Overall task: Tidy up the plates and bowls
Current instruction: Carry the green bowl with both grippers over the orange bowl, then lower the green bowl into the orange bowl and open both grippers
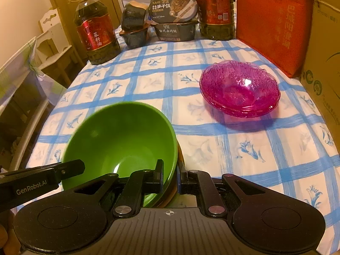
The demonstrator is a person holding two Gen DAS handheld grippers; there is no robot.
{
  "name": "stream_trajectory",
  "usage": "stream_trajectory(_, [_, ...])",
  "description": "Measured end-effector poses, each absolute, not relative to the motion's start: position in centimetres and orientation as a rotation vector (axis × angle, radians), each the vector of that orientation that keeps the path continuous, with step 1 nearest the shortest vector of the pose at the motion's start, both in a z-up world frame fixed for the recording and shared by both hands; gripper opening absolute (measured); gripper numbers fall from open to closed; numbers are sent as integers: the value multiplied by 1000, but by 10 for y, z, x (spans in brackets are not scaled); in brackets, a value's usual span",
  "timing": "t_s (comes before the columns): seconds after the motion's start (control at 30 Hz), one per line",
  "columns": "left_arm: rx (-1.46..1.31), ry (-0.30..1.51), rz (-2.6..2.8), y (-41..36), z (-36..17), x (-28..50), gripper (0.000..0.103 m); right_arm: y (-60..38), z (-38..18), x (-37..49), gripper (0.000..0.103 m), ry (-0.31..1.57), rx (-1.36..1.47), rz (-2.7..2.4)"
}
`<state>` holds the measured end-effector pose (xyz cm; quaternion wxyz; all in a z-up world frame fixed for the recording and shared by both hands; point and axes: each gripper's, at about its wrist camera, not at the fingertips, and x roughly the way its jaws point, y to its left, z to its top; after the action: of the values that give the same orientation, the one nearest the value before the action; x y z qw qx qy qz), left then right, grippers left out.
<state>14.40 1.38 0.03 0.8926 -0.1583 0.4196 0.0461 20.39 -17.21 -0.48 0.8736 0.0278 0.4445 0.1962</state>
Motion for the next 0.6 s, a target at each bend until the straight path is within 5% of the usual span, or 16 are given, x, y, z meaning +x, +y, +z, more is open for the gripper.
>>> stream_trajectory(0.1, [-335,862,106,16,2,143,13,-178,-5,205,52,920,110,420])
stream_trajectory(0.6, [-398,818,109,23,16,110,19,-215,11,172,53,890,253,385])
